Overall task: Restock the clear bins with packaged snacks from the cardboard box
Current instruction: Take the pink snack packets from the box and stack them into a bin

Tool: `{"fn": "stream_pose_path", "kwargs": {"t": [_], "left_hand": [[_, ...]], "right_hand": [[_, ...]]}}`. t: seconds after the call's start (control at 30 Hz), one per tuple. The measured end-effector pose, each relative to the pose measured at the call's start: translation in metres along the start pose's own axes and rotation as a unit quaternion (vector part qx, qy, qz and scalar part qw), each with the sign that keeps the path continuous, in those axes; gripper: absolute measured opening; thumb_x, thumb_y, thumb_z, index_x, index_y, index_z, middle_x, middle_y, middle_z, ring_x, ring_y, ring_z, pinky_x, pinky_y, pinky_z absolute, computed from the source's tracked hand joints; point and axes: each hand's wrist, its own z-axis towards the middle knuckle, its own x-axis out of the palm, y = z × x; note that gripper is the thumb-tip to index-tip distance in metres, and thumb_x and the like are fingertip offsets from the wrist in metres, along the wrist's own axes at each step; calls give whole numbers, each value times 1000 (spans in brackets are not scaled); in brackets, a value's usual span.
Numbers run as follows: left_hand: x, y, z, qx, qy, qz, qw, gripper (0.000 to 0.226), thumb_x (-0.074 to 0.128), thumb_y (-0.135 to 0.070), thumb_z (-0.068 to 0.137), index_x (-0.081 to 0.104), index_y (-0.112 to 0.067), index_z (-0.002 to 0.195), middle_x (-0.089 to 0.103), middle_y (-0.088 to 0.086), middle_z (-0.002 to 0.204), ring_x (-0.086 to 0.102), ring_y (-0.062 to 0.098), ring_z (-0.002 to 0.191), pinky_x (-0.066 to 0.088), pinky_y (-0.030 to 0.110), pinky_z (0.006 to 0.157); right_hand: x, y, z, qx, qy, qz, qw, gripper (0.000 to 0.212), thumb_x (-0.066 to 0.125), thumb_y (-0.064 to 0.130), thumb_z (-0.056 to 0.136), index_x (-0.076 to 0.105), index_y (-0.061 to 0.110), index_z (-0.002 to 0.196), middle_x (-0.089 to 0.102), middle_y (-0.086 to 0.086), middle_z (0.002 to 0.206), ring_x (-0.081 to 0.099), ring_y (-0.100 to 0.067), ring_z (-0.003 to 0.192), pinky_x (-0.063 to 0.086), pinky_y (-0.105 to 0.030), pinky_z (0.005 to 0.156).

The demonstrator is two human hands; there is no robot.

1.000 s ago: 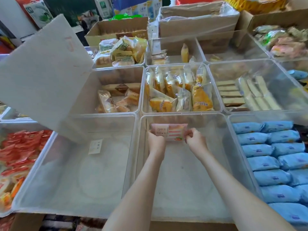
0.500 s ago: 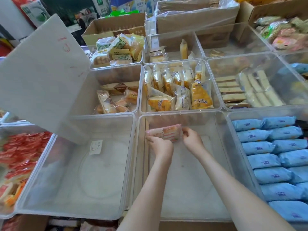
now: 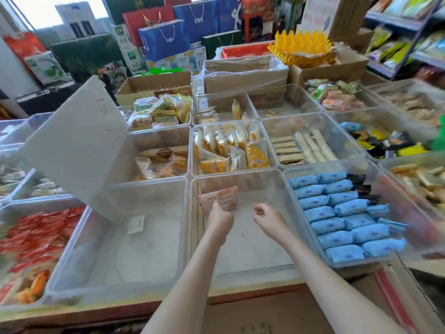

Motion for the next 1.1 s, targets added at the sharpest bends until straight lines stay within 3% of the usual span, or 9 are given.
{"fn": "stream_pose_path", "kwargs": {"t": [0.1,0.23,0.43,0.53,0.67,0.77,0.9,1.0,1.1], "left_hand": [[7,-11,-37,44,42,42,997,51,39,-4,84,43,-12,134,56,14,124,55,28,105,45,28,72],[39,-29,-95,145,94,92,981,41,46,-14,93,48,-11,133,54,9,132,52,23,116,43,28,87],[105,-51,-194,290,167,117,935,29,45,-19,96,58,-15,122,62,1,121,56,15,105,42,24,80],[146,-59,-242,354,201,144,902,26,46,-21,96,59,-15,117,63,1,116,58,18,104,47,28,82],[204,-66,-288,447,159,174,863,14,46,-16,93,57,-9,100,63,9,99,59,27,94,38,31,71],[242,-76,-312,493,80,187,846,12,44,-20,95,50,-10,95,57,8,95,54,25,88,38,33,70],[299,-82,-331,465,118,299,825,22,39,-23,98,52,-10,110,58,11,108,56,29,100,46,39,81],[330,-53,-335,378,190,458,782,35,40,-27,98,46,-11,128,56,14,122,54,34,113,45,41,89],[338,-18,-334,346,254,526,734,37,42,-22,98,45,-11,133,55,14,123,54,33,114,45,40,90]], "right_hand": [[-23,13,-45,-23,-25,-5,999,34,51,18,93,54,17,127,60,-5,125,56,-20,112,43,-27,91],[-76,19,-112,-59,-77,-33,995,32,51,19,94,56,14,125,60,-5,124,55,-21,114,43,-29,93],[-164,-37,-218,-41,-68,-42,996,22,50,27,97,59,20,115,67,-2,105,64,-16,96,51,-33,82],[-198,-84,-255,-79,-146,-126,978,18,50,16,95,63,22,105,67,0,103,61,-16,97,45,-31,82],[-220,-128,-291,-175,-227,149,947,34,48,-13,80,64,16,89,66,1,85,60,-4,82,45,-19,79],[-235,-168,-298,-114,-274,302,906,25,47,-12,85,62,7,90,64,-5,85,60,-7,79,48,-19,73],[-259,-260,-282,82,-141,20,986,19,51,17,94,63,8,105,66,0,101,60,-21,100,45,-30,80],[-263,-303,-286,131,-1,-164,978,28,43,23,98,64,11,114,64,-5,116,59,-24,109,44,-32,90],[-255,-331,-282,139,70,-230,961,31,44,23,96,60,14,121,61,-8,124,58,-26,113,43,-33,95]]}}
